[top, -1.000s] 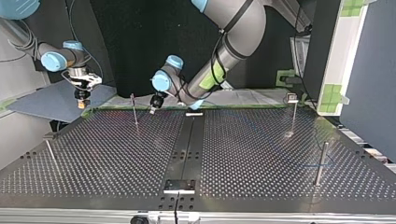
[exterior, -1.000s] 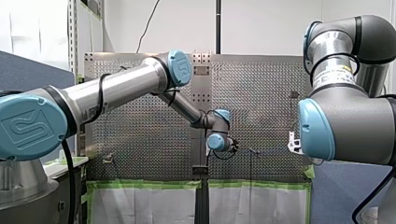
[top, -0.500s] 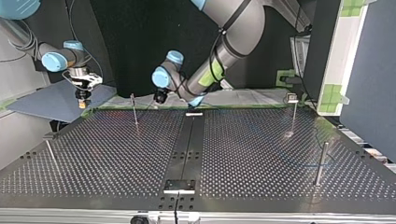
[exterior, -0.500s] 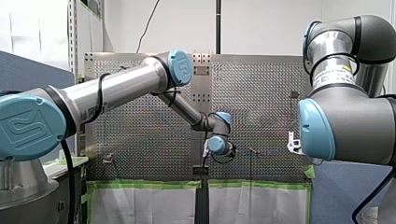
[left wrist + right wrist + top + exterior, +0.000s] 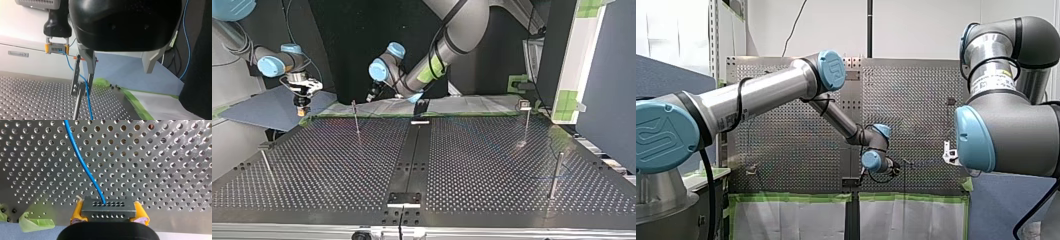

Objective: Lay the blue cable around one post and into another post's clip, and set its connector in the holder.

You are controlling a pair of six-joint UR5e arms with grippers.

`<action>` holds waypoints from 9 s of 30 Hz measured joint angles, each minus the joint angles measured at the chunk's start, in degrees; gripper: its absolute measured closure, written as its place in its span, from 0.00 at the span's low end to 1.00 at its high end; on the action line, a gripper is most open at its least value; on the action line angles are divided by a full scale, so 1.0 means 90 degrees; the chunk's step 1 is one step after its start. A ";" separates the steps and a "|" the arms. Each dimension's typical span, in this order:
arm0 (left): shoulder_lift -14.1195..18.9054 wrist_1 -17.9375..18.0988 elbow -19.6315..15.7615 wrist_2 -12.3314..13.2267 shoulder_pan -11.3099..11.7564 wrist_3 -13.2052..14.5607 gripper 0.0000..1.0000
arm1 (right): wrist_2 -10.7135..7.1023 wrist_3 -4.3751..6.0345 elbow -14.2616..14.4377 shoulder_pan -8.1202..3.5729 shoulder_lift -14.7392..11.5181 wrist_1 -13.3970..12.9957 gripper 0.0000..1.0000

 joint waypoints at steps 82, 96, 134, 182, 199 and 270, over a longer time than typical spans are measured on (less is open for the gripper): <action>0.2499 0.0988 -0.2354 -0.1533 -0.0101 -0.1375 0.08 | -0.0352 0.0109 0.0001 0.0100 0.0001 0.0002 1.00; 0.3322 0.0996 -0.3177 -0.1550 -0.0114 -0.1376 0.08 | -0.0352 0.0107 0.0000 0.0147 0.0001 -0.0025 1.00; 0.5780 0.1346 -0.5634 -0.1554 -0.0047 -0.1424 0.08 | -0.0345 0.0107 0.0000 0.0271 0.0001 -0.0048 1.00; 0.6746 0.3850 -0.8581 -0.1571 0.0191 -0.1827 0.08 | -0.0322 0.0092 -0.0019 0.0505 -0.0001 -0.0092 1.00; 0.6746 0.4481 -0.9025 -0.1571 0.0226 -0.1826 0.08 | -0.0223 -0.0043 -0.0258 0.0630 -0.0013 0.0150 1.00; 0.6748 0.4498 -0.9035 -0.1559 0.0250 -0.1840 0.08 | 0.1357 -0.0189 -0.0066 0.1287 -0.3580 0.3044 1.00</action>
